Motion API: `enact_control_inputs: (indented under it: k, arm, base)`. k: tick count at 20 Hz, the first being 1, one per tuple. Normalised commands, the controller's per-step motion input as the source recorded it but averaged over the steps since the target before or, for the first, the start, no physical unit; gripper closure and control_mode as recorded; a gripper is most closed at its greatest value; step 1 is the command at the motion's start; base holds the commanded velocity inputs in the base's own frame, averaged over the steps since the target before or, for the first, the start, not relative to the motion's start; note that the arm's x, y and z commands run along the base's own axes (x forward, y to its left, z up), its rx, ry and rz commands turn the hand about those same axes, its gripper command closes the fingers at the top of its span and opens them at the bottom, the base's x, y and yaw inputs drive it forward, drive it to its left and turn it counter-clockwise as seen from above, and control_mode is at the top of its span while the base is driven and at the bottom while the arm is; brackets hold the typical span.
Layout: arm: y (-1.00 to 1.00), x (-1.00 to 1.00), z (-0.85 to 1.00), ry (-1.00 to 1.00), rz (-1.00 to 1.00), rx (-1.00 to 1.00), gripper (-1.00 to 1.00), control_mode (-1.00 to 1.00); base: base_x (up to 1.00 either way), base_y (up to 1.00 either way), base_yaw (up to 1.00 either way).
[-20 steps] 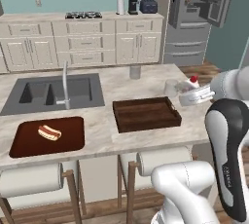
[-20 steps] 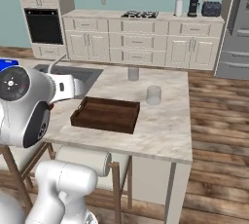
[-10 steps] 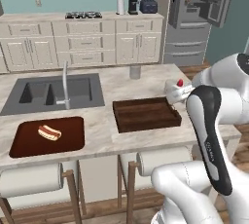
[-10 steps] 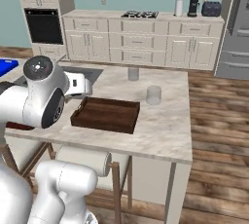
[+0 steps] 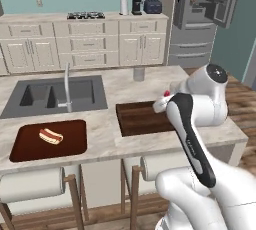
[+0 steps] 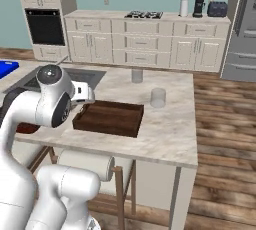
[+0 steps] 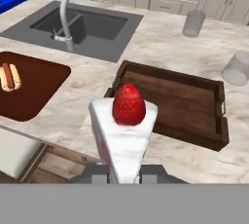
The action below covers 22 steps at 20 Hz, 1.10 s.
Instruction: Take the cake and donut from the fridge and place them on the empty tray on the dining counter.
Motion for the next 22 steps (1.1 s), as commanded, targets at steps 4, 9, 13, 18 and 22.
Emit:
enact_control_inputs:
  k: [4,9,13,18,22]
  arm:
    - [0.06,0.64,-0.42,0.15,0.02,0.0,1.0,-1.0]
    - [0.0,0.73,-0.44,0.08,0.03,0.0,1.0,-1.0]
    - [0.0,0.77,-0.44,0.01,0.02,0.0,1.0,-1.0]
    - [0.0,0.7,-0.5,0.01,0.01,0.0,1.0,-1.0]
    - [0.01,0.52,-0.52,0.03,0.0,-0.03,1.0,-1.0]
  base:
    - [0.0,0.0,0.0]
    - [0.0,0.0,0.0]
    - [0.0,0.0,0.0]
    - [0.0,0.0,0.0]
    - [0.0,0.0,0.0]
